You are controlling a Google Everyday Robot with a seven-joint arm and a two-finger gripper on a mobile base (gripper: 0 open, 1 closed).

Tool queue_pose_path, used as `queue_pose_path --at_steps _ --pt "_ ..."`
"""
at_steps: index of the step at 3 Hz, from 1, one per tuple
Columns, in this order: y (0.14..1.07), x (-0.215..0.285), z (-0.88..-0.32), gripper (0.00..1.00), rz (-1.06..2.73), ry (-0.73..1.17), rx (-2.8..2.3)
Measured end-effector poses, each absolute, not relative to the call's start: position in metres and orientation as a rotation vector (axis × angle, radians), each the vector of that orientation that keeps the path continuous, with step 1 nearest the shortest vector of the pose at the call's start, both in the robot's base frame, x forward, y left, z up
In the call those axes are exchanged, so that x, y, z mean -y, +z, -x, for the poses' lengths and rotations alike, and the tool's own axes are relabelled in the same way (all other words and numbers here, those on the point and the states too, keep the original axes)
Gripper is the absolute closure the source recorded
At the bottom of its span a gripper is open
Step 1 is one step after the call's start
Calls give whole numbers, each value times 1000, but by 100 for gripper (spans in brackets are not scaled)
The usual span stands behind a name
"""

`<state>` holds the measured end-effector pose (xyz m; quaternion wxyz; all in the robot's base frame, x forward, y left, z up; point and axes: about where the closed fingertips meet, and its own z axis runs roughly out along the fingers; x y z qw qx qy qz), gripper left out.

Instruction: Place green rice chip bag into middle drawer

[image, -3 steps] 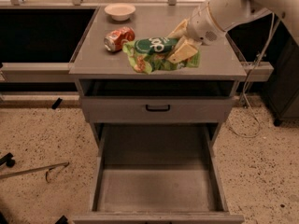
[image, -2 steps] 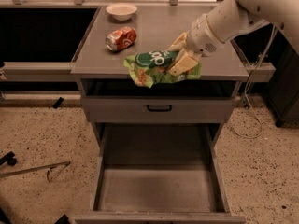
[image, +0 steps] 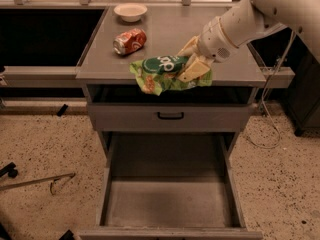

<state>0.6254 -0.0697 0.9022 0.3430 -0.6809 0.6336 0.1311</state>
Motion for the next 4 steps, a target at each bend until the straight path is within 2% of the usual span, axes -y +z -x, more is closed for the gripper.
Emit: queue_pose_path --at_steps 2,3,4 --pt "899 56 -566 100 1662 330 -1475" --pt "839 75 -542 100 1548 341 -1500" --pt "741 94 -509 100 1462 422 -1626"
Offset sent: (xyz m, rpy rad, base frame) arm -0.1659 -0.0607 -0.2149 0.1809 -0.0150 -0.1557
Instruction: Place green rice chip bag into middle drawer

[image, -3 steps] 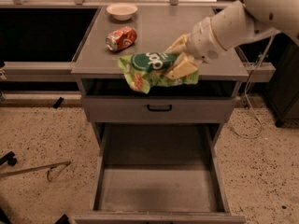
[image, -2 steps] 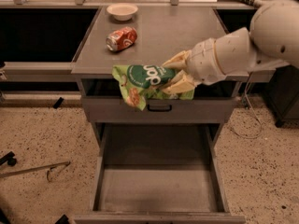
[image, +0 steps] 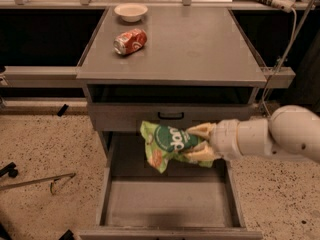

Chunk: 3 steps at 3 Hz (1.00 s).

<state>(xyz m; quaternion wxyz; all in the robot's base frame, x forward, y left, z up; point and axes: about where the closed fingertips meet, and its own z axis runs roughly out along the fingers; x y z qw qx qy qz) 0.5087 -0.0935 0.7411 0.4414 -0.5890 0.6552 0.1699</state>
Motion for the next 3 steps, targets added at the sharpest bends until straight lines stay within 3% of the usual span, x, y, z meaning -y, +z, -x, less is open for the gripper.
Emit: queue_pose_path --at_steps 3 --pt "677 81 -481 100 1460 549 -1641"
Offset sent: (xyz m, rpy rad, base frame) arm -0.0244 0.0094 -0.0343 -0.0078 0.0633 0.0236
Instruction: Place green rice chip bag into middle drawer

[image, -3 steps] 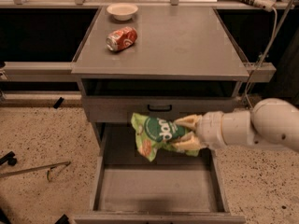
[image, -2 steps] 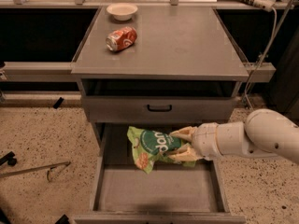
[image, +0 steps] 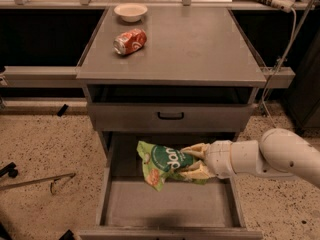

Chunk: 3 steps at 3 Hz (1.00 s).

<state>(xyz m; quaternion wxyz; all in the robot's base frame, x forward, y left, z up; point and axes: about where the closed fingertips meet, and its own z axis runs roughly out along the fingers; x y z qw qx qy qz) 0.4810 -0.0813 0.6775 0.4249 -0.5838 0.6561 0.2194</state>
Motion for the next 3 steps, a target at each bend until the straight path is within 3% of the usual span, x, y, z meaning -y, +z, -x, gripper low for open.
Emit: queue_pose_path --at_steps 3 --pt "479 57 -491 100 1406 719 -1766"
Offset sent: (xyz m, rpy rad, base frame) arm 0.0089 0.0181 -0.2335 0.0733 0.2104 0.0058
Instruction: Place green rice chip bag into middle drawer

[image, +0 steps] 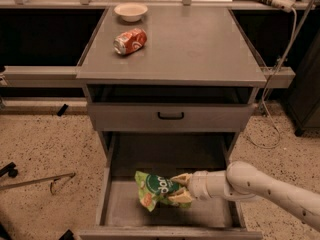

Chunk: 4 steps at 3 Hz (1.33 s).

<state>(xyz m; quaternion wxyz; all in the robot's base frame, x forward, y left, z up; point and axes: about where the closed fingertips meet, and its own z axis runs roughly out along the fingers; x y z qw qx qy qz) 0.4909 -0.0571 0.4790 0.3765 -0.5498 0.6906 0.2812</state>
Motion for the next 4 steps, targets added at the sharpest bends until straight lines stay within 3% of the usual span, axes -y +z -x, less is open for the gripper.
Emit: queue_pose_path --at_steps 1,4 --pt "437 38 -504 100 1394 721 -1837" --pt "422 48 -522 100 1324 702 -1888"
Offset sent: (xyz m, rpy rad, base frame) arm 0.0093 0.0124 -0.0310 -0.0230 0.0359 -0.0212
